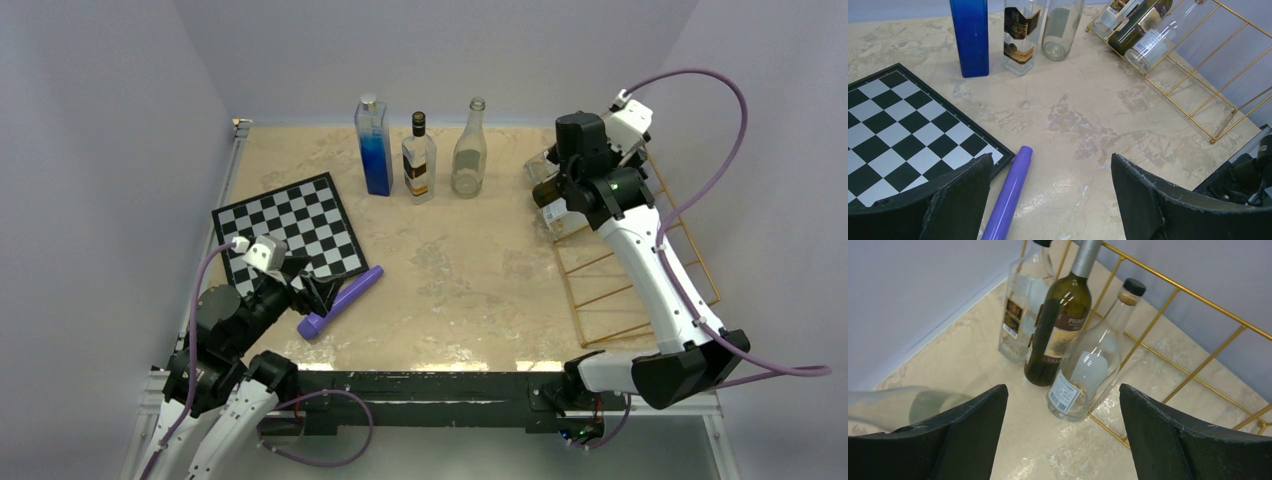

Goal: Take the wine bottle off the wine rack

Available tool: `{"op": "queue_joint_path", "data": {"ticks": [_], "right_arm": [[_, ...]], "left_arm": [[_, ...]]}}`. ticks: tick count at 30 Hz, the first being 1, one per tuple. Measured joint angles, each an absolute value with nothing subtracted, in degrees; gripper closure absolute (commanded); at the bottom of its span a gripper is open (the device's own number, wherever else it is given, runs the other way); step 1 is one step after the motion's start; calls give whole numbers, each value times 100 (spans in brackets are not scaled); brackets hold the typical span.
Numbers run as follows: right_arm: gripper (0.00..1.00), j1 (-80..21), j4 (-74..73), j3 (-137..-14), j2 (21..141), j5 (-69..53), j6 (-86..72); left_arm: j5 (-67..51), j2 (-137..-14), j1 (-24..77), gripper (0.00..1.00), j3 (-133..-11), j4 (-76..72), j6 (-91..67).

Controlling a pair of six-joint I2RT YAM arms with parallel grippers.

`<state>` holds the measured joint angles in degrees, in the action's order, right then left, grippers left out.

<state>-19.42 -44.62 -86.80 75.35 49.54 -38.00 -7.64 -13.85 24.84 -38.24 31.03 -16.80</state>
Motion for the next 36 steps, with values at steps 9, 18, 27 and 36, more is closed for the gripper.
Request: {"op": "queue_joint_path", "data": {"ticks": [9,18,27,36], "right_arm": [[15,-1072,-4960,-8685,7797,5107,-4694],[16,-530,-4906,-8670,8582,4978,-4851],[18,-40,-4362,-8525,8971,4652,-4871],[23,252,-4189,-8527,9456,4488,-4978]], "left_arm": [[-718,-1297,2484,9,-3824,3109,-1682],[-718,-1288,2491,9,-3824,3111,-1682],[-718,-1288,2491,9,-3824,3111,-1682],[-714,-1319,2491,9,-3824,3111,-1680]]}}
